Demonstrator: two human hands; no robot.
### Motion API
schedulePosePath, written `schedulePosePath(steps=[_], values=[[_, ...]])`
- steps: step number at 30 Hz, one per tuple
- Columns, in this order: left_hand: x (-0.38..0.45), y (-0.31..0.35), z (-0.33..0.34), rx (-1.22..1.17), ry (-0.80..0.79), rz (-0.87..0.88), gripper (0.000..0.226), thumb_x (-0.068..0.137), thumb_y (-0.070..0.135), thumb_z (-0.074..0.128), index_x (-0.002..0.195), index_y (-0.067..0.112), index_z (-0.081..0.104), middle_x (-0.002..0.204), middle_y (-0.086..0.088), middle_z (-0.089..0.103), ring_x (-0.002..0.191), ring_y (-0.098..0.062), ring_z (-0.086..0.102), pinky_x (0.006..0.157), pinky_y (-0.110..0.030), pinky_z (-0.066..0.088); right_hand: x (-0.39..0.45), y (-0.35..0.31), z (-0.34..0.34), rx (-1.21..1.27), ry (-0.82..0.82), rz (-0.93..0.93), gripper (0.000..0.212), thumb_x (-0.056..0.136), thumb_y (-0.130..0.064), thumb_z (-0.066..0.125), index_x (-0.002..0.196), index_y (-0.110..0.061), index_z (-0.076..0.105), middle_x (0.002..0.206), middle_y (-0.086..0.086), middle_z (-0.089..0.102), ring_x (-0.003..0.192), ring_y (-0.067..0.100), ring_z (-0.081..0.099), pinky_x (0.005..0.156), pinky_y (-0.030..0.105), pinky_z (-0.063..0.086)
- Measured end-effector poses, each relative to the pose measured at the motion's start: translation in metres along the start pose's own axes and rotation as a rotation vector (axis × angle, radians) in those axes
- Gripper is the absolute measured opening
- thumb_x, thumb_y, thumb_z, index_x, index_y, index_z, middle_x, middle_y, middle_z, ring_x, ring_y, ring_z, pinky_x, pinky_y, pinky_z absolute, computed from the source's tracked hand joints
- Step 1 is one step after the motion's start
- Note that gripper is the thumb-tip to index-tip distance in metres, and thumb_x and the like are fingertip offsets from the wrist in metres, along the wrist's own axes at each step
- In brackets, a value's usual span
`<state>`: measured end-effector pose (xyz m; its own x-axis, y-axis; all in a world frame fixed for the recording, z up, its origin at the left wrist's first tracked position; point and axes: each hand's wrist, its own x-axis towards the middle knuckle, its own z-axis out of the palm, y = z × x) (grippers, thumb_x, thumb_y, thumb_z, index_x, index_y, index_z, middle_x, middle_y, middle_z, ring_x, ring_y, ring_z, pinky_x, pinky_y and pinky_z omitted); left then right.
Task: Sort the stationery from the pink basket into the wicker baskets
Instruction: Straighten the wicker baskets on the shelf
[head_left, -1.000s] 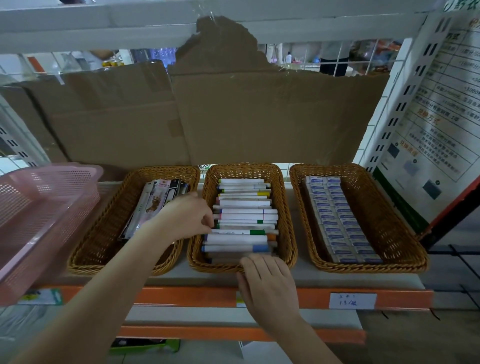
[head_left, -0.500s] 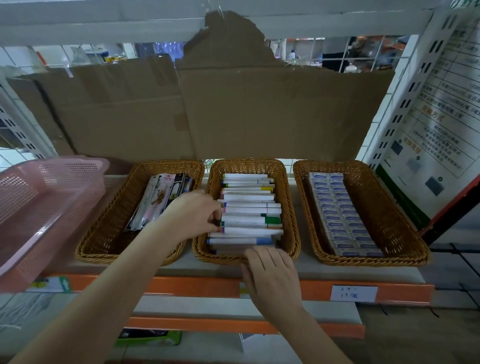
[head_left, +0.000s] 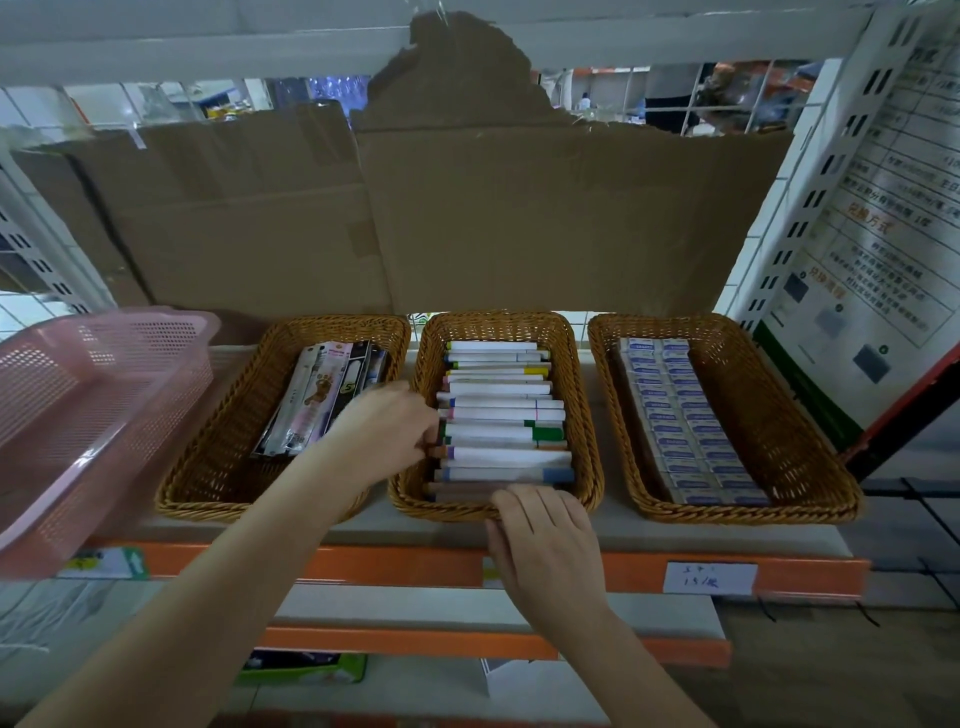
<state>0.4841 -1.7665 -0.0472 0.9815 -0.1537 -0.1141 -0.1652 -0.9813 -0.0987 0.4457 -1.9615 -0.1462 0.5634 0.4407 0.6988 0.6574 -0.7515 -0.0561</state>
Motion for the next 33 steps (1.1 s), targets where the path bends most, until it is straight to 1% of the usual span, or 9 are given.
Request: schedulePosePath(steps=[3,6,10,12,15,20,25,30,33], values=[[0.008,0.002,-0.003,0.126,-0.110,-0.015,0.021,0.089,0.028,0.061,0.109,0.024,0.067,0.109,0.001,0.053,0.108,-0.016,0.046,0.085,-0.029,0.044,0.000,0.000,0.000,-0.003,0.010,-0.006,0.029,0.089,-0.029,0.047,0.094,-0.014,0.071,0.091,0.002,0.068,0.083,0.019,0.065,0.086,0.029,0.039],[0.019,0.012,-0.001,0.230,-0.154,-0.049,0.019,0.090,0.022,0.059,0.108,0.017,0.066,0.114,-0.001,0.055,0.114,-0.020,0.043,0.085,-0.030,0.039,0.000,0.000,-0.001,-0.006,0.011,-0.008,0.029,0.089,-0.030,0.047,0.093,-0.014,0.071,0.090,0.001,0.068,0.082,0.018,0.064,0.085,0.028,0.040],[0.027,0.015,0.009,0.214,-0.150,-0.148,0.021,0.090,0.016,0.060,0.110,0.012,0.062,0.122,-0.007,0.051,0.120,-0.026,0.041,0.099,-0.037,0.038,-0.001,0.001,0.000,-0.014,0.001,-0.010,0.029,0.088,-0.030,0.047,0.093,-0.015,0.071,0.090,0.001,0.068,0.082,0.018,0.064,0.083,0.029,0.043],[0.027,0.013,0.013,0.200,-0.133,-0.127,0.021,0.090,0.017,0.059,0.111,0.012,0.061,0.120,-0.007,0.052,0.120,-0.026,0.040,0.102,-0.038,0.035,0.000,0.001,0.000,-0.011,0.001,-0.010,0.029,0.089,-0.030,0.047,0.094,-0.014,0.071,0.091,0.001,0.068,0.082,0.018,0.064,0.081,0.030,0.048],[0.024,0.010,0.018,0.115,-0.083,-0.087,0.018,0.090,0.022,0.059,0.104,0.012,0.064,0.112,-0.003,0.055,0.117,-0.023,0.041,0.097,-0.037,0.036,0.000,0.000,0.000,-0.005,0.023,-0.012,0.029,0.089,-0.029,0.047,0.094,-0.013,0.071,0.091,0.001,0.068,0.082,0.018,0.064,0.082,0.029,0.046],[0.011,0.005,0.016,0.017,-0.006,-0.068,0.029,0.091,0.033,0.058,0.118,0.024,0.063,0.114,0.002,0.055,0.114,-0.018,0.041,0.092,-0.031,0.036,0.000,0.000,0.001,-0.005,0.046,-0.026,0.030,0.089,-0.029,0.046,0.094,-0.012,0.071,0.091,0.002,0.068,0.082,0.019,0.064,0.084,0.029,0.040],[-0.008,0.006,0.007,0.068,-0.074,-0.016,0.025,0.088,0.034,0.060,0.112,0.029,0.067,0.112,0.003,0.055,0.112,-0.018,0.042,0.094,-0.032,0.035,0.000,0.001,0.003,-0.021,0.068,-0.035,0.030,0.089,-0.029,0.048,0.093,-0.011,0.072,0.091,0.004,0.069,0.081,0.020,0.065,0.085,0.030,0.040],[-0.007,0.017,0.009,0.197,-0.094,-0.038,0.024,0.091,0.024,0.056,0.113,0.022,0.066,0.118,-0.001,0.054,0.118,-0.021,0.041,0.100,-0.034,0.031,0.000,0.001,0.003,-0.024,0.071,-0.039,0.031,0.089,-0.028,0.047,0.093,-0.010,0.072,0.091,0.005,0.069,0.082,0.021,0.066,0.085,0.030,0.039],[-0.003,0.021,0.011,0.240,-0.102,-0.046,0.020,0.090,0.019,0.054,0.107,0.016,0.065,0.115,-0.003,0.056,0.117,-0.022,0.042,0.099,-0.035,0.030,-0.001,0.001,0.003,-0.027,0.063,-0.043,0.031,0.089,-0.028,0.047,0.093,-0.011,0.072,0.091,0.004,0.069,0.082,0.021,0.066,0.085,0.030,0.039]])
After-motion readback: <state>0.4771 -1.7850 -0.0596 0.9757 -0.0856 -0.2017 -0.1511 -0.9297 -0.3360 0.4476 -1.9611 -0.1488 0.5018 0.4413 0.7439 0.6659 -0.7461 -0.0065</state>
